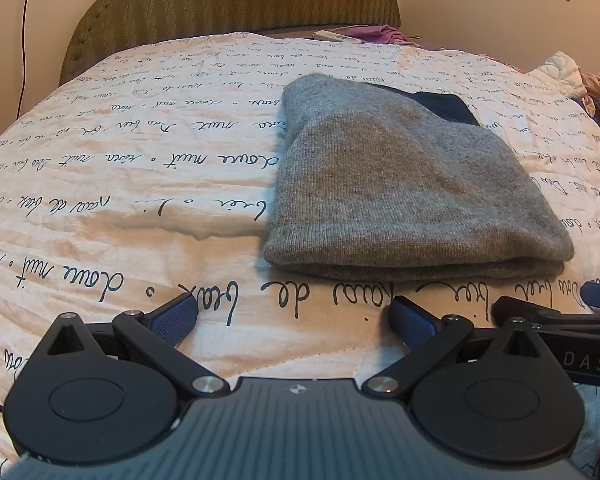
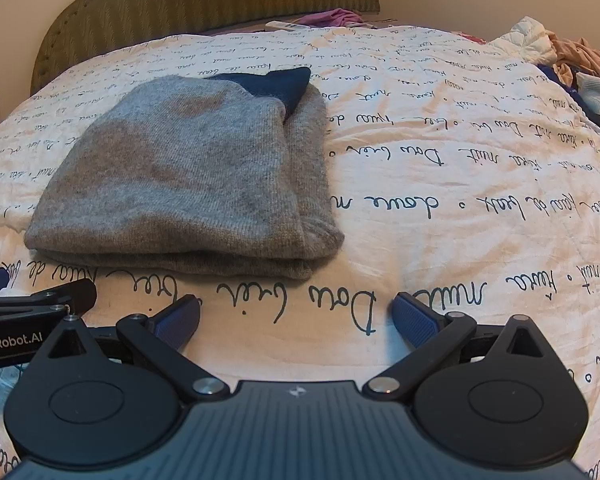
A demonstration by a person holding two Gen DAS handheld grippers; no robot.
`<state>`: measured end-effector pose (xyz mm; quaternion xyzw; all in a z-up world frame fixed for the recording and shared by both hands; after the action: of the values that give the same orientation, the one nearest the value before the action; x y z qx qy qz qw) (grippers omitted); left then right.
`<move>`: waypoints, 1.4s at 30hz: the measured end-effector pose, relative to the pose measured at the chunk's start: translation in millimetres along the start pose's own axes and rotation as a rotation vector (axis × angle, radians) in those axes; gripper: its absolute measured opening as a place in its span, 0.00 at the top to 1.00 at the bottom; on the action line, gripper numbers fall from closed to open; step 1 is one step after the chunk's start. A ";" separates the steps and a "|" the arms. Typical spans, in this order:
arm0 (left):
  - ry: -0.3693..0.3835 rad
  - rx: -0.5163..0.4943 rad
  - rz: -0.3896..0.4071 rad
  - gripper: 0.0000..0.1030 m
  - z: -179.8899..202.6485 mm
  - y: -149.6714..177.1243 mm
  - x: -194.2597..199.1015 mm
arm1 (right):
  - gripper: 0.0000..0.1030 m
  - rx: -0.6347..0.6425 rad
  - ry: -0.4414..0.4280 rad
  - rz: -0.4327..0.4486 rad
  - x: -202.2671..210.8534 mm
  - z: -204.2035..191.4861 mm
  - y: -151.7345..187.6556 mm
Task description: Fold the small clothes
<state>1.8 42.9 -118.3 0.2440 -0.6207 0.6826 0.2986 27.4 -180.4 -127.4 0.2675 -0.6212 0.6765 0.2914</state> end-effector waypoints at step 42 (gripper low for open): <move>0.038 0.042 -0.035 0.00 4.4 -10.8 25.6 | 0.00 0.026 -0.026 -0.032 16.4 7.3 -11.2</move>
<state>-8.7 41.8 -92.2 0.2478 -0.5960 0.6949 0.3171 24.2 -186.0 -107.2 0.2899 -0.6118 0.6761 0.2908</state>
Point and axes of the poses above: each gripper's, at about its wrist camera, not at the fingertips, and x roughly against the way its jaws point, z to its right, y to its underside, the point moved 7 cm from there along -x, roughly the way its jaws point, and after that the axes turned 11 degrees about y, right-handed, at the moved point
